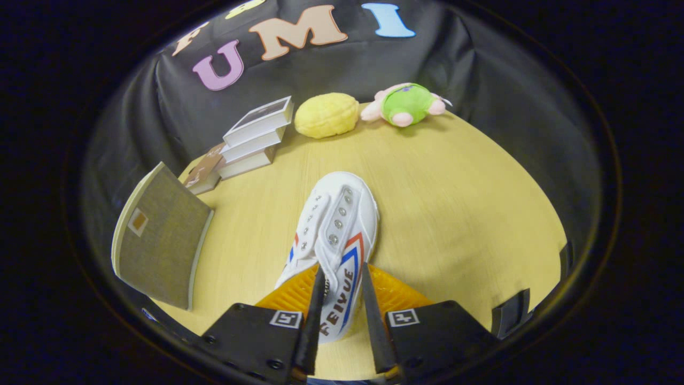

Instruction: Open the storage box then place both shoes into the box .Put the left shoe in first, then the right shoe, with the right side of both shoes facing outward in a uniform manner.

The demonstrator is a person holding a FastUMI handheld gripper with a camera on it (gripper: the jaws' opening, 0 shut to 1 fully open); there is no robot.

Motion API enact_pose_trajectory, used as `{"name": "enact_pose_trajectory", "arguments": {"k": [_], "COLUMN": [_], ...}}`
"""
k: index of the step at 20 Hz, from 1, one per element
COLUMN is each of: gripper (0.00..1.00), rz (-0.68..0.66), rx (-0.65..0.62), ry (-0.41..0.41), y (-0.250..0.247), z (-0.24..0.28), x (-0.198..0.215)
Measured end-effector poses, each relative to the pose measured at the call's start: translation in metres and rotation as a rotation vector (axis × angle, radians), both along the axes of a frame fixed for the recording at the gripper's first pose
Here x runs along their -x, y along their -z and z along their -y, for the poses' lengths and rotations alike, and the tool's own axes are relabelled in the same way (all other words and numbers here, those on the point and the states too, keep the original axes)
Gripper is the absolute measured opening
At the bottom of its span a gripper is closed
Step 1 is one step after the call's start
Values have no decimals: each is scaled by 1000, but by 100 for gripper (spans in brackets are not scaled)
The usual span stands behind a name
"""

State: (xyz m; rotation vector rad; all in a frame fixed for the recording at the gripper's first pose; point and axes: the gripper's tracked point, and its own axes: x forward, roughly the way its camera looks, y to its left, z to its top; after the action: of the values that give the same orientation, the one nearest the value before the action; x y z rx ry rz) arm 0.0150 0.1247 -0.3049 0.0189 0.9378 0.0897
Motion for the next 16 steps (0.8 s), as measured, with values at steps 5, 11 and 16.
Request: {"name": "enact_pose_trajectory", "arguments": {"k": [5,11,16], "gripper": [25,16,11], "rz": [-9,-20,8], "rx": [65,76,-52], "ry": [8,-9,41], "y": [6,6,4], "z": [8,15,15], "x": [1,4,2]}}
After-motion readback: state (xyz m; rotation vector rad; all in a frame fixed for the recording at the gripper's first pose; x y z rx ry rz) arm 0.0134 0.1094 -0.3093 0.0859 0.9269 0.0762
